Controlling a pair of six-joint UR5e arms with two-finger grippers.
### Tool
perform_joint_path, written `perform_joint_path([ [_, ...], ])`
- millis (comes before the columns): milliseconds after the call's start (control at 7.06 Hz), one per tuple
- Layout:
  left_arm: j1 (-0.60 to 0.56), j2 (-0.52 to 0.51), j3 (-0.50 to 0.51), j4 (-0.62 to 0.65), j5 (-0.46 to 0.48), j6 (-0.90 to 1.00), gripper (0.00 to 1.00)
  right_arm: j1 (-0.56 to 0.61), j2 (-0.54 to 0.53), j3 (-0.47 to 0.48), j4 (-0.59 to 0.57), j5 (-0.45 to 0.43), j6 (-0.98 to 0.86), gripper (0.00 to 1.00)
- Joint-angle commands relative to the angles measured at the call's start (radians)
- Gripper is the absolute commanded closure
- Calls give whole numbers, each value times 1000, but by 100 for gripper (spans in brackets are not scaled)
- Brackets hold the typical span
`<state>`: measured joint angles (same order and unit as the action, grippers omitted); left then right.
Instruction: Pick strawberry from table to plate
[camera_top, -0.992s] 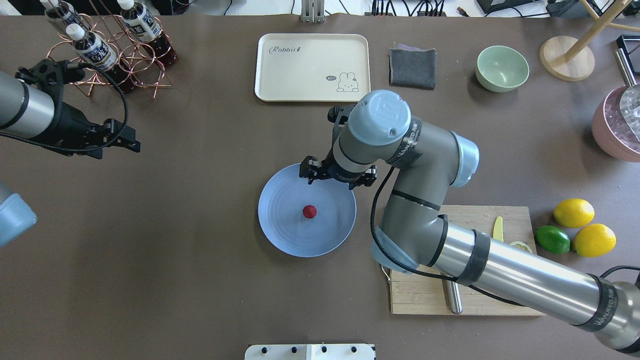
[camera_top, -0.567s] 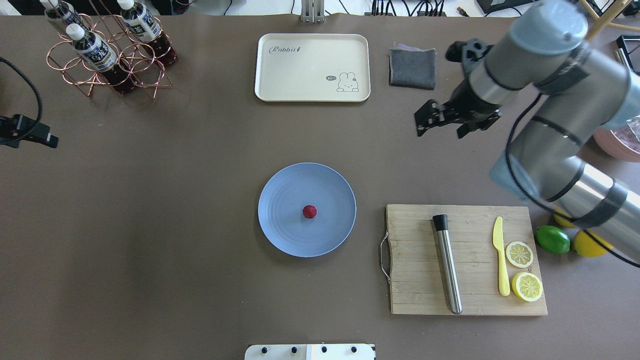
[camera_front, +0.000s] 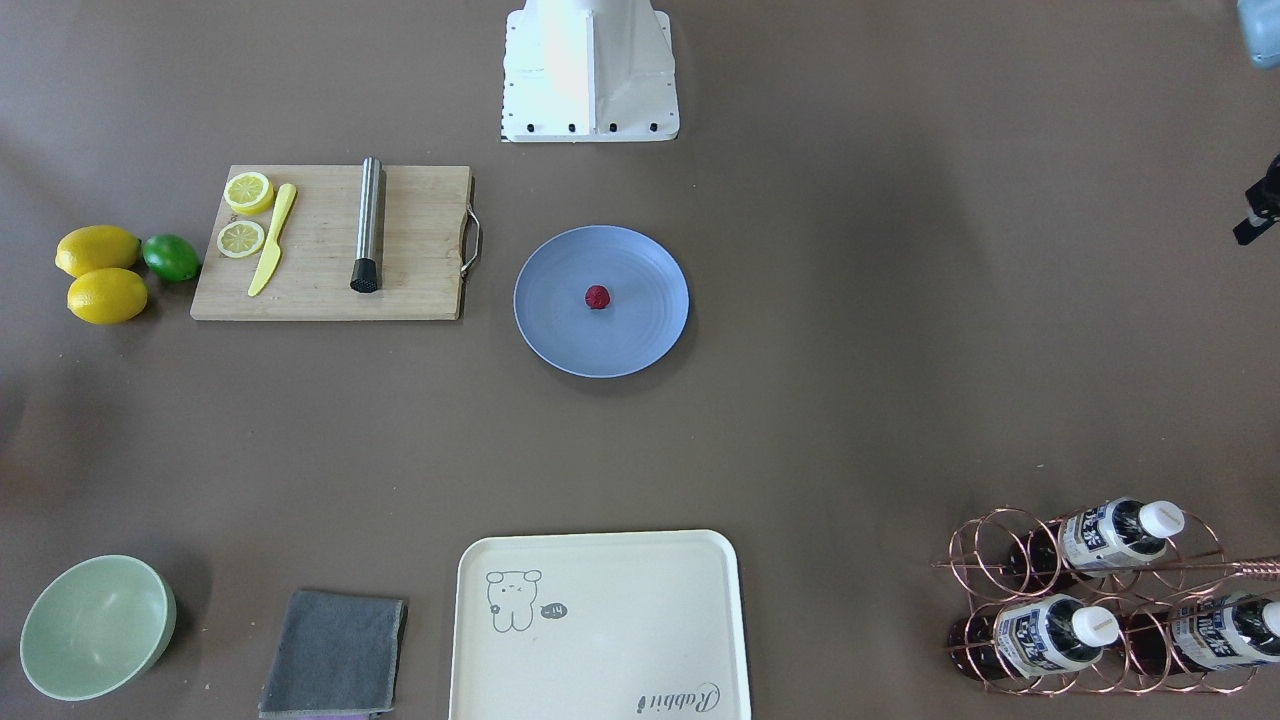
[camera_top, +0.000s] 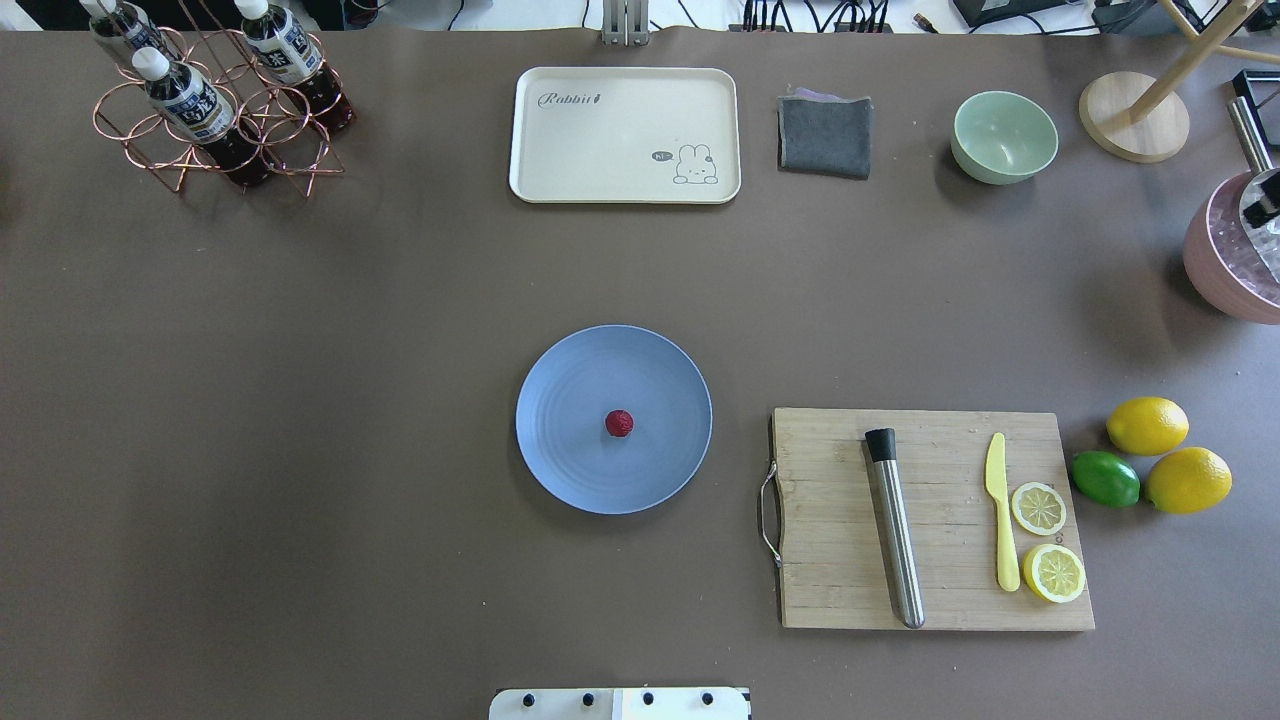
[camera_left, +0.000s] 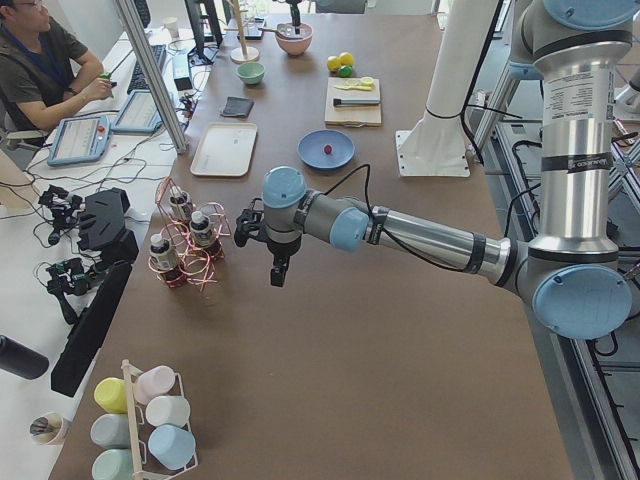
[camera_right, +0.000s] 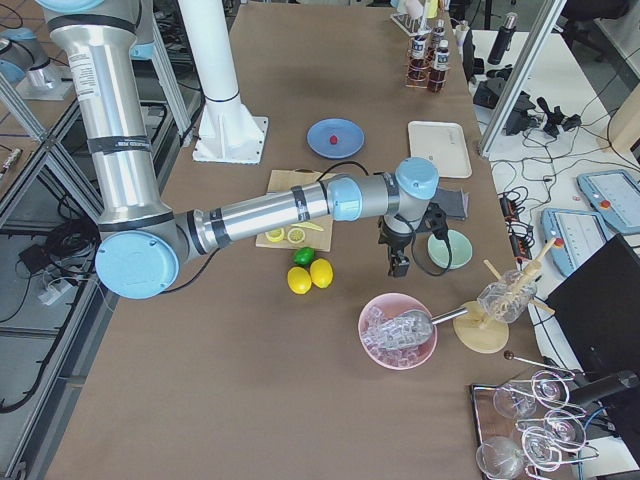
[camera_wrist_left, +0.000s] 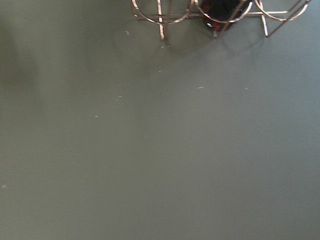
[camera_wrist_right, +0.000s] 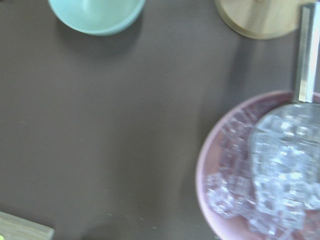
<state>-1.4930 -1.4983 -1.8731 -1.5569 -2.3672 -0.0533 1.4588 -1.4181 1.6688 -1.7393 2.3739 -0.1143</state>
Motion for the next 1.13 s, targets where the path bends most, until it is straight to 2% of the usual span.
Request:
perform_joint_path([
  [0,-72,3,17,122,6,127,4,152,-28,-110,-42,-10,-243,0],
  [567,-130,20,71,123,5,113,3,178,-42,-129,-36,-12,-278,0],
  [992,-136,23,61,112,28,116,3,176,-42,-127,-36,-70,-280,0],
])
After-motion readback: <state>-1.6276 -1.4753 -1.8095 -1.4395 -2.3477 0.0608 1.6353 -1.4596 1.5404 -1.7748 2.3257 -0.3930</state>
